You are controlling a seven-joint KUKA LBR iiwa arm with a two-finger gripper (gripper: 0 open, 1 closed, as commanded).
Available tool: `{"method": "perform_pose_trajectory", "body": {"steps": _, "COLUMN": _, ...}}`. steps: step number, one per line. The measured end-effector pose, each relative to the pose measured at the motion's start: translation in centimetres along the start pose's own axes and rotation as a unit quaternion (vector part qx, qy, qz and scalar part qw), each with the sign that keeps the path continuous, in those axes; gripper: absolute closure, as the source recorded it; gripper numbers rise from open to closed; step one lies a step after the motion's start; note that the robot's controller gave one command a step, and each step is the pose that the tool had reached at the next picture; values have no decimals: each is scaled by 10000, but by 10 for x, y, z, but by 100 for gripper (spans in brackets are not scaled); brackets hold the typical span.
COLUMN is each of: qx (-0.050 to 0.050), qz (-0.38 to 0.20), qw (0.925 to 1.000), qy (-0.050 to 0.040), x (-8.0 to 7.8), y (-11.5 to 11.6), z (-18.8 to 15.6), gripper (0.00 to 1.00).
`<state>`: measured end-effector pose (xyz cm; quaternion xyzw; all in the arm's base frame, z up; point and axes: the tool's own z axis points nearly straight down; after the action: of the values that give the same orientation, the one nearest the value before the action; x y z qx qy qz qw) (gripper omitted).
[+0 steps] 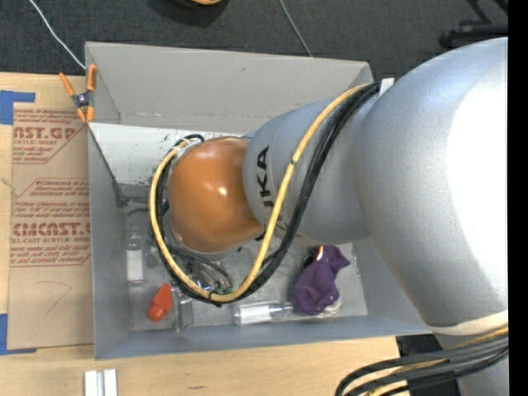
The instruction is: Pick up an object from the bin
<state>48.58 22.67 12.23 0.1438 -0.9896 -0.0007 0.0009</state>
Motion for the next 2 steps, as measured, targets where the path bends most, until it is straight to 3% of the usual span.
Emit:
{"method": "perform_pose_trajectory", "body": {"steps": 1, "qx": 0, "qz": -331, "qw": 9994, "qy": -31, "x": 4, "y": 8, "z": -39, "gripper": 0}}
{"method": "perform_pose_trajectory", "body": {"steps": 2, "qx": -6, "qz": -1700, "qw": 9854, "qy": 9, "x": 8, "y": -7, "z": 13, "gripper": 0}}
